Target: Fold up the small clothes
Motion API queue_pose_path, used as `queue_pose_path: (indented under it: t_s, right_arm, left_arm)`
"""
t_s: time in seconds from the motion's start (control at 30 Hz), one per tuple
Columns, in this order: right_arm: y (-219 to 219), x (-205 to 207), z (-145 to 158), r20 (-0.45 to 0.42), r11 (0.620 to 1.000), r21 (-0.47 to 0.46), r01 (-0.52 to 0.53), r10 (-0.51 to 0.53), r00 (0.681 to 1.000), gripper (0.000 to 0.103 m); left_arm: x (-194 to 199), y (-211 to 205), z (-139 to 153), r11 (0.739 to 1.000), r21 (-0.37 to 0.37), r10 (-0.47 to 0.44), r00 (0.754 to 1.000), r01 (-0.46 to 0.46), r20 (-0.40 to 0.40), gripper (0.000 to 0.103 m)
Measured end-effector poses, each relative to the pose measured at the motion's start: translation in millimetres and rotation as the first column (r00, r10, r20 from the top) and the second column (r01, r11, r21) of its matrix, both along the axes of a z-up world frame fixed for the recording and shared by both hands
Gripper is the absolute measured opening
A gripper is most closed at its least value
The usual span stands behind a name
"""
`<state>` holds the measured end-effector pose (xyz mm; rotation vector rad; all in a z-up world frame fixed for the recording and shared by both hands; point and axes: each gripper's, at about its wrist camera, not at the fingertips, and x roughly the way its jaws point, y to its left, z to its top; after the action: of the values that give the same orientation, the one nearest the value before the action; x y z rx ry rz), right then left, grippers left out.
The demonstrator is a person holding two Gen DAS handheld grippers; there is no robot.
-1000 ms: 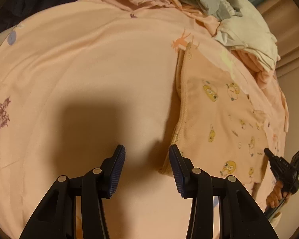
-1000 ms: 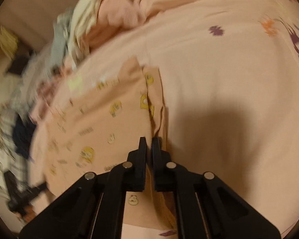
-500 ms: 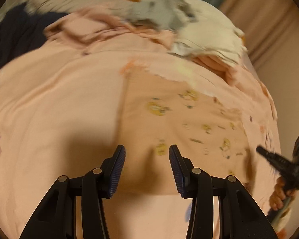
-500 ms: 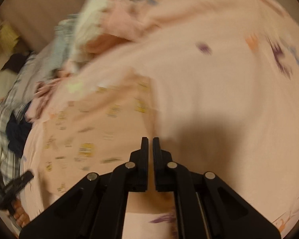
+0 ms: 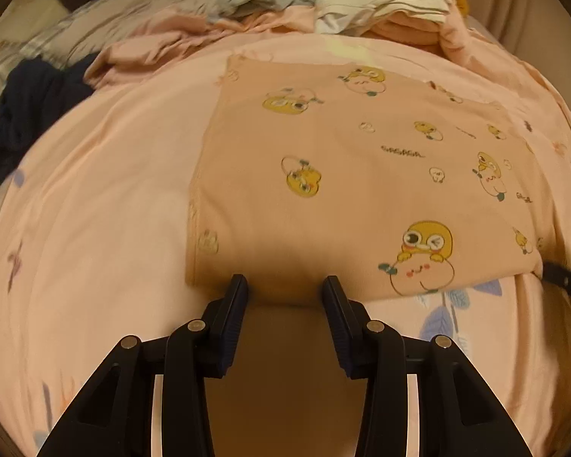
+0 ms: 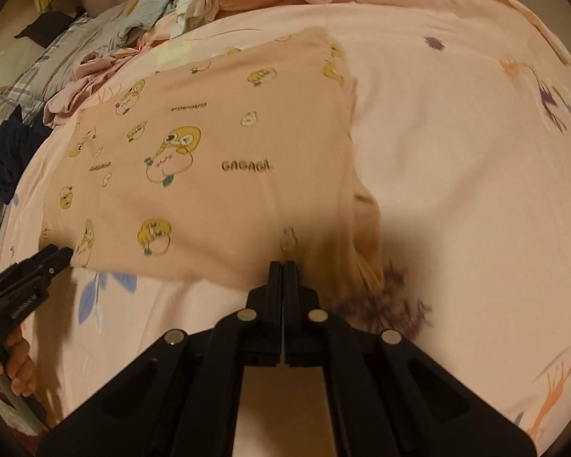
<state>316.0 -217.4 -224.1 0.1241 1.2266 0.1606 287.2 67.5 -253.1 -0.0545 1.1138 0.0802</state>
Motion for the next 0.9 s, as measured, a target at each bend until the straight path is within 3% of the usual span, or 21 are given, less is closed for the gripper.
queue_pose_path:
  t_s: [0.07,0.23,0.3,0.33,0.37,0.4,0.43,0.47,0.5,0.53,0.57,0.6,0.67,0.73,0.9]
  right_arm:
    - [-2,-13,-6,-0.045,0.999,0.024,0.023,-0.022,0.999,0.000]
    - [-3,-43,-3,-0.029,0.999,0.030,0.021,-0.020,0.999,0.000]
    - [-6,-51,-2,-0.042,0.998,0.057,0.031,-0.029,0.999,0.004]
    - [-8,-56,0,-0.059,0.995,0.086,0.048,-0.043,0.997,0.007]
    - [-7,-57,1,-0.072,0.991,0.115,0.063,-0.055,0.996,0.017]
    - [-7,-58,3,-0.086,0.985,0.153,0.078,-0.065,0.994,0.036]
    - [-6,-59,6,-0.102,0.972,0.213,0.098,-0.077,0.992,0.046]
    - [-6,-59,6,-0.109,0.959,0.257,0.116,-0.090,0.990,0.058]
    - [-5,-59,8,-0.113,0.942,0.307,0.137,-0.107,0.988,0.059]
    - [-6,-59,8,-0.116,0.919,0.360,0.158,-0.124,0.986,0.059]
    - [-6,-58,7,-0.121,0.903,0.393,0.173,-0.136,0.983,0.059]
    - [-5,-57,5,-0.130,0.883,0.428,0.194,-0.152,0.980,0.059]
    - [-4,-50,-3,-0.167,0.838,0.487,0.247,-0.188,0.968,0.059]
    - [-2,-40,-11,-0.204,0.802,0.519,0.295,-0.219,0.954,0.059]
    - [3,-21,-23,-0.226,0.792,0.517,0.326,-0.241,0.944,0.059]
  left_arm:
    - [-4,4,-2,0.999,-0.041,0.011,1.000,-0.012,-0.028,0.042]
    - [-28,12,4,1.000,-0.021,-0.013,0.999,0.012,-0.032,0.036]
    - [-39,15,7,0.998,-0.070,-0.011,0.999,0.008,-0.043,0.035]
    - [-43,21,9,0.992,-0.130,-0.004,0.998,-0.003,-0.056,0.035]
    - [-45,25,11,0.984,-0.177,0.004,0.998,-0.016,-0.063,0.036]
    - [-48,32,12,0.966,-0.254,0.029,0.997,-0.048,-0.077,0.036]
    - [-49,37,13,0.944,-0.322,0.049,0.995,-0.076,-0.091,0.036]
    - [-49,46,12,0.888,-0.447,0.064,0.991,-0.109,-0.115,0.040]
    - [-48,51,10,0.831,-0.542,0.065,0.989,-0.126,-0.131,0.051]
    - [-45,55,6,0.752,-0.642,0.065,0.986,-0.147,-0.150,0.056]
    - [-44,58,2,0.695,-0.699,0.069,0.983,-0.169,-0.169,0.063]
    - [-41,59,-1,0.654,-0.733,0.076,0.981,-0.185,-0.180,0.063]
    - [-31,59,-11,0.585,-0.781,0.093,0.975,-0.219,-0.204,0.063]
    - [-22,59,-22,0.550,-0.793,0.105,0.964,-0.261,-0.244,0.063]
    - [-4,64,-39,0.430,-0.842,0.168,0.945,-0.327,-0.281,0.063]
